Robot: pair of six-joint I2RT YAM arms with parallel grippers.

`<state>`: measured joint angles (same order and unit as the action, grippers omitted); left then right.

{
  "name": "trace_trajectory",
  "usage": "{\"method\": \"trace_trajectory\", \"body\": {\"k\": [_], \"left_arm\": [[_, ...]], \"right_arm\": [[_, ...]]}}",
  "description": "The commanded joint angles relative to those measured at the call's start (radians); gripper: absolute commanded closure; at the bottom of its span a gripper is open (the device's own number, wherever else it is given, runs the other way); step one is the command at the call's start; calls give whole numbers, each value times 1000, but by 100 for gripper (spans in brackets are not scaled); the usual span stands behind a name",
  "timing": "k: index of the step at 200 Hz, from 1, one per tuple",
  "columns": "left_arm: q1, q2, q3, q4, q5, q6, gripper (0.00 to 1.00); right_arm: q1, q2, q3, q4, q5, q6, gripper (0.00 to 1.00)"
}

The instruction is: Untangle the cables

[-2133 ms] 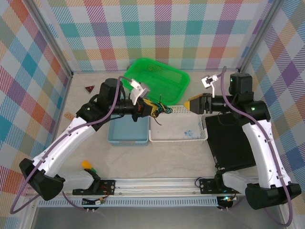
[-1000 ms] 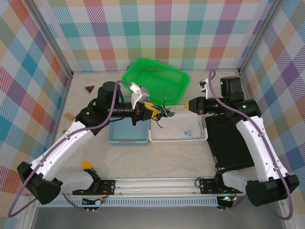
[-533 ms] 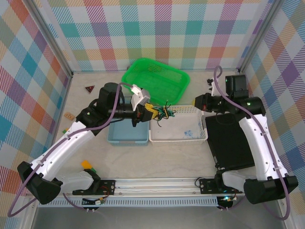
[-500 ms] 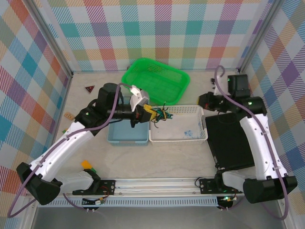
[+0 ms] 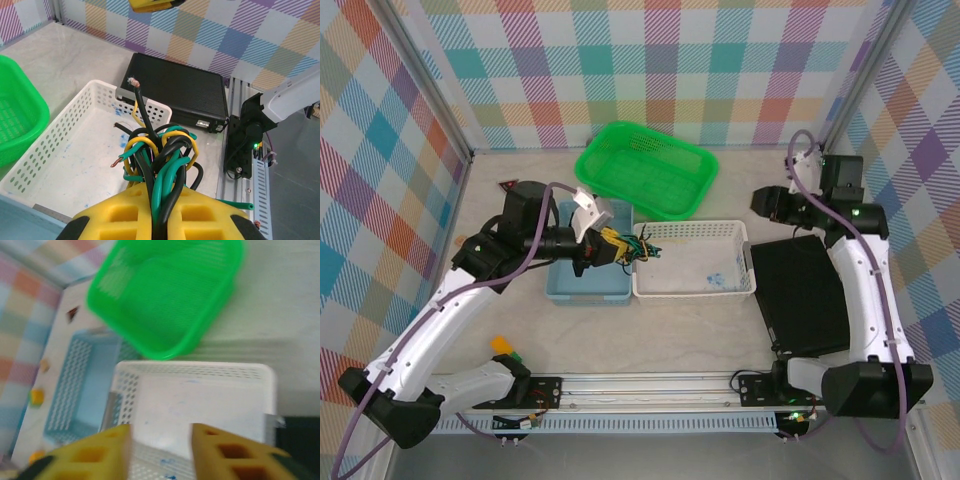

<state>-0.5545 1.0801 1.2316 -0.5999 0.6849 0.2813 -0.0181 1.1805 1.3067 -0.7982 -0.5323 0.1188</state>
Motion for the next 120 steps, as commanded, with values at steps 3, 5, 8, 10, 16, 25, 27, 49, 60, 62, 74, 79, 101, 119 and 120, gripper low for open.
{"method": "trace_trajectory", "body": {"k": [3, 5, 8, 10, 16, 25, 27, 49, 60, 62, 74, 79, 101, 119, 120], "left_arm": [[8, 21, -4, 32, 39, 28, 100], [8, 22, -3, 33, 40, 31, 100], [8, 25, -1, 34, 42, 34, 100], [8, 27, 0, 35, 43, 36, 100], [8, 32, 5, 34, 47, 41, 100], [8, 39, 13, 30, 56, 49, 100], [8, 39, 15, 30, 59, 52, 100], [8, 43, 17, 31, 96, 81, 100], [7, 42, 14, 26, 118, 109, 100], [7, 43, 15, 25, 120, 115, 100], [7, 40, 10, 22, 125, 132, 100], [7, 41, 9, 22, 126, 139, 100], [7, 48, 10, 8, 162, 169, 100], [6, 52, 9, 9, 187, 175, 100], [7, 52, 9, 9, 188, 176, 100]], "right_arm": [[69, -126, -139, 196, -248, -223, 46], [79, -139, -151, 216, -256, -253, 45], [92, -158, -176, 246, -269, -290, 43], [101, -170, -188, 258, -277, -318, 42], [127, -202, -223, 280, -296, -413, 38], [169, -241, -266, 286, -309, -569, 32], [178, -246, -272, 282, -308, -590, 31], [258, -234, -253, 169, -290, -835, 27], [297, -188, -207, 67, -283, -913, 27], [304, -179, -197, 54, -280, -926, 27], [367, -136, -162, -16, -234, -985, 27], [395, -124, -157, -22, -205, -1002, 27], [480, -91, -150, 14, -120, -1027, 32], [519, -64, -133, 39, -105, -1027, 39], [521, -61, -132, 39, -103, -1028, 39]]}}
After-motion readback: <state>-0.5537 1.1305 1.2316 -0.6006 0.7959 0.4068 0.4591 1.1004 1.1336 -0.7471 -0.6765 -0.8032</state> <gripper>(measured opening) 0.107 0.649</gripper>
